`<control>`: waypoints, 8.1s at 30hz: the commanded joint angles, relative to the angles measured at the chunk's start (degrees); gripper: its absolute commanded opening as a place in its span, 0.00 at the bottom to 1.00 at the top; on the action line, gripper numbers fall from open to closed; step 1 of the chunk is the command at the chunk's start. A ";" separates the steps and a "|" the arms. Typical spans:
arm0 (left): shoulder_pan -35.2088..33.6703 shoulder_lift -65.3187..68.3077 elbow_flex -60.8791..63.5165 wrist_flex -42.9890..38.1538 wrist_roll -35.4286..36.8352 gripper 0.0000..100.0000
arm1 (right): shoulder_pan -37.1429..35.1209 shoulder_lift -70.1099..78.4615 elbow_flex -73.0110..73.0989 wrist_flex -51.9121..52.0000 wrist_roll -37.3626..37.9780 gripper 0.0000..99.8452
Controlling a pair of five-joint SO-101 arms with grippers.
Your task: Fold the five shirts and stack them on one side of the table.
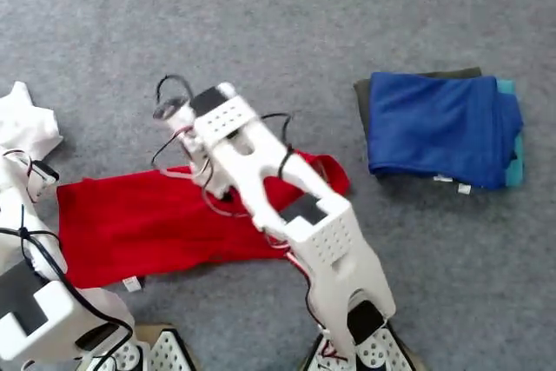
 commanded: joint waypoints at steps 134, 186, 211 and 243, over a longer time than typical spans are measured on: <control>4.79 -0.35 -20.00 22.68 2.02 0.24 | 15.30 7.08 -65.54 6.33 -8.70 0.01; 11.82 18.02 -29.23 32.00 10.99 0.18 | 18.02 20.00 -54.81 -6.77 -8.88 0.01; 14.11 24.62 -32.22 32.44 10.64 0.04 | 17.76 20.09 -55.69 -8.18 -8.44 0.01; 10.42 -35.43 -35.91 35.34 3.69 0.03 | 19.69 -7.87 -69.41 5.36 -12.31 0.01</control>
